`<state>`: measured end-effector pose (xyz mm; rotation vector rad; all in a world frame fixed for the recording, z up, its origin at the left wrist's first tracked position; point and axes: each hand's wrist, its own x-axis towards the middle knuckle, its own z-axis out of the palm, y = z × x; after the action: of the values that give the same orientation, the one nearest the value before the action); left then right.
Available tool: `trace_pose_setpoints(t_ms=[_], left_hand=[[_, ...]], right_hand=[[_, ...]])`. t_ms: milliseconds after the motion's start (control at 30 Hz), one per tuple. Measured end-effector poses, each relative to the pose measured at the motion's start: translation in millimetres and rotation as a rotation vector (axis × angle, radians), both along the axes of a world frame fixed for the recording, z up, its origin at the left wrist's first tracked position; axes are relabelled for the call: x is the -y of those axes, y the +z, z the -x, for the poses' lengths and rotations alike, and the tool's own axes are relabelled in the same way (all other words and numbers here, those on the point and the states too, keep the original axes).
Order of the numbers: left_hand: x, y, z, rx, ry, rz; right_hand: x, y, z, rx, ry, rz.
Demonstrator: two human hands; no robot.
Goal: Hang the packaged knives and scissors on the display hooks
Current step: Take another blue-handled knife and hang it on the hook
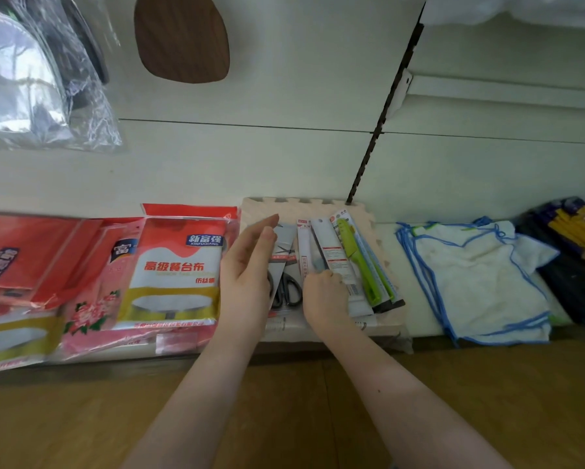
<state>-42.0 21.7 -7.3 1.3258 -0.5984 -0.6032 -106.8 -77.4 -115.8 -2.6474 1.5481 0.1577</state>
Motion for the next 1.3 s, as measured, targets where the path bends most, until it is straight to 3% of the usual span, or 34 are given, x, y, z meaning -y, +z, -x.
trace_pose_setpoints(t_ms=[367,733,967,1300], left_hand=[[3.0,-2.3,-2.6,0.007,-0.001,-0.022],[5.6,-4.0,-1.2,-0.02,-0.049,-0.024],[6.6,-7.1,-3.1,0.015,-0.073,-0.063],[26.7,-10.9,-7.3,0.065,-0.071,-0.248]], right_hand=[[5.3,15.2,7.5,0.276,-0.092,-0.076],[1.6,26.2,11.8,0.334,-0.085,-0.019],[6.0,41.8,12.7,0.551,-0.199,-0.108],[-12.5,87.3,22.7,0.709,-0.112,-0.013]])
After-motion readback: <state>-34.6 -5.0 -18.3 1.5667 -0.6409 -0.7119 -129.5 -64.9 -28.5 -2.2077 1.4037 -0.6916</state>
